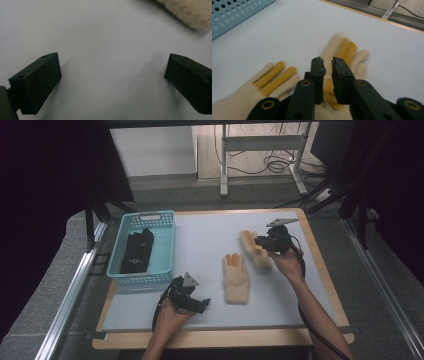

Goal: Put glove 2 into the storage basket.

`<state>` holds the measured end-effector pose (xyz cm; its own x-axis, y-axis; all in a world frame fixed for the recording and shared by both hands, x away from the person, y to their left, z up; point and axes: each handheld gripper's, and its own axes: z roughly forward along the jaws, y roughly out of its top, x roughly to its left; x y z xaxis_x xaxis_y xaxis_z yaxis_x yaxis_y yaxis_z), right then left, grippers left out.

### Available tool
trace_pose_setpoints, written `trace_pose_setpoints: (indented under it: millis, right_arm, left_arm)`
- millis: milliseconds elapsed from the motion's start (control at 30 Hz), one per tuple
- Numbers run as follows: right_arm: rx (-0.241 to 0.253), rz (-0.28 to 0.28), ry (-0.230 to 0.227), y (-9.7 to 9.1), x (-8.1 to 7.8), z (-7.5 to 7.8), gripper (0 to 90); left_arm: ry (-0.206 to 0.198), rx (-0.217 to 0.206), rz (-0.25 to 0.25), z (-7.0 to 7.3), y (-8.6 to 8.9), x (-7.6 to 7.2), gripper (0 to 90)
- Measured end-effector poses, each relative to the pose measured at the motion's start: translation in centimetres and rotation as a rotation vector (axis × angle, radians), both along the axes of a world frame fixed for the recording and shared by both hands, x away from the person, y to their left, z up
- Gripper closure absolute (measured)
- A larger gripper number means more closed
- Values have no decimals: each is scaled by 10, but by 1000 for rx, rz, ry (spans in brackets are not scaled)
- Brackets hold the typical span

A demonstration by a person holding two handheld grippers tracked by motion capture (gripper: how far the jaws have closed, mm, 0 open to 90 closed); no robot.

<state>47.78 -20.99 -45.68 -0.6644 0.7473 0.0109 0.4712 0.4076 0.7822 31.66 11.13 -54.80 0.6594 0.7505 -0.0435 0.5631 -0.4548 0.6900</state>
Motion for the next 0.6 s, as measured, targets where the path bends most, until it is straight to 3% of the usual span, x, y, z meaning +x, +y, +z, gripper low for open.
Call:
trace_pose_setpoints:
  millis: [233, 400, 600]
  right_arm:
    - [-15, 8, 18, -7, 5, -11, 637]
    - [-32, 76, 36, -5, 6, -33, 520]
    - [-71, 125, 46, 3, 8, -49, 459]
  left_arm:
    - [0, 0, 0, 0, 0, 0, 8]
    - [0, 0, 0, 0, 0, 0, 8]
    - [-1, 0, -1, 0, 0, 0, 8]
